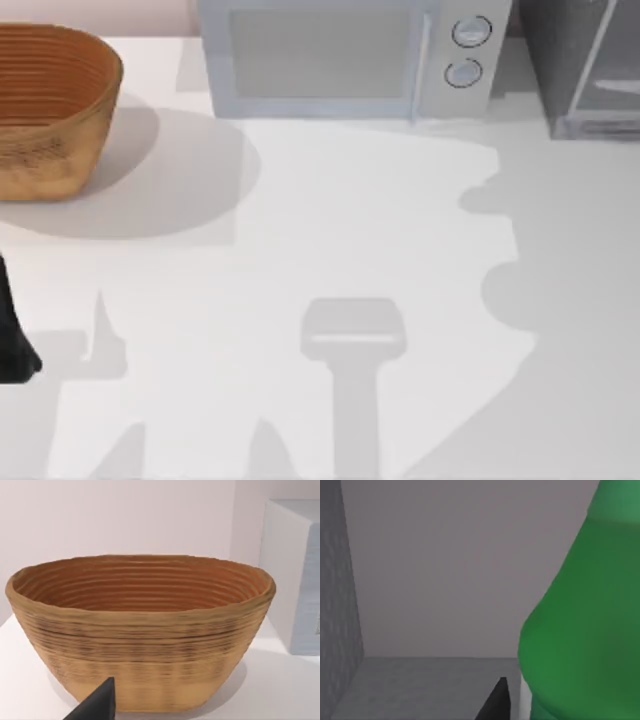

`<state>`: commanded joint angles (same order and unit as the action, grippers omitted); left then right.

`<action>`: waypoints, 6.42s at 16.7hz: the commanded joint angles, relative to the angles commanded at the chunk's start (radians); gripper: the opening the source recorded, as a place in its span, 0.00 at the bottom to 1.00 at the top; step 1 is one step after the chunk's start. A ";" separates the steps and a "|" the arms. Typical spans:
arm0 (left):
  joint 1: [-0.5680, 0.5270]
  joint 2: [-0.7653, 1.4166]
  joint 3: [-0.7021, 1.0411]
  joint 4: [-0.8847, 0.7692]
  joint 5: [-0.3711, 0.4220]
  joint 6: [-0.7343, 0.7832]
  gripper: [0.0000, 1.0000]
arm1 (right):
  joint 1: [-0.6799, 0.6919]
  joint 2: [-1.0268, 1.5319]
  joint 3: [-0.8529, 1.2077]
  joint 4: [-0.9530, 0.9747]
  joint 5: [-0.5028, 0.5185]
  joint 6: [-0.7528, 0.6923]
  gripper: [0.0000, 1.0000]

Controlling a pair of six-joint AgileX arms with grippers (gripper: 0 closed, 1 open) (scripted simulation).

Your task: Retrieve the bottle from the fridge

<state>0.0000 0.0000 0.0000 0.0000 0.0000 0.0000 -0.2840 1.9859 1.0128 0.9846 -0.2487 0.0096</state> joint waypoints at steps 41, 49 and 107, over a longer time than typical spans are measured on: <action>0.000 0.000 0.000 0.000 0.000 0.000 1.00 | 0.284 -1.986 -1.013 -0.985 0.249 -0.010 0.00; 0.000 0.000 0.000 0.000 0.000 0.000 1.00 | 0.358 -1.878 -0.973 -0.907 0.324 -0.002 0.00; 0.000 0.000 0.000 0.000 0.000 0.000 1.00 | 1.250 0.051 -0.375 0.316 1.237 0.081 1.00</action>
<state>0.0000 0.0000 0.0000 0.0000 0.0000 0.0000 0.9661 2.0369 0.6383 1.3008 0.9880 0.0906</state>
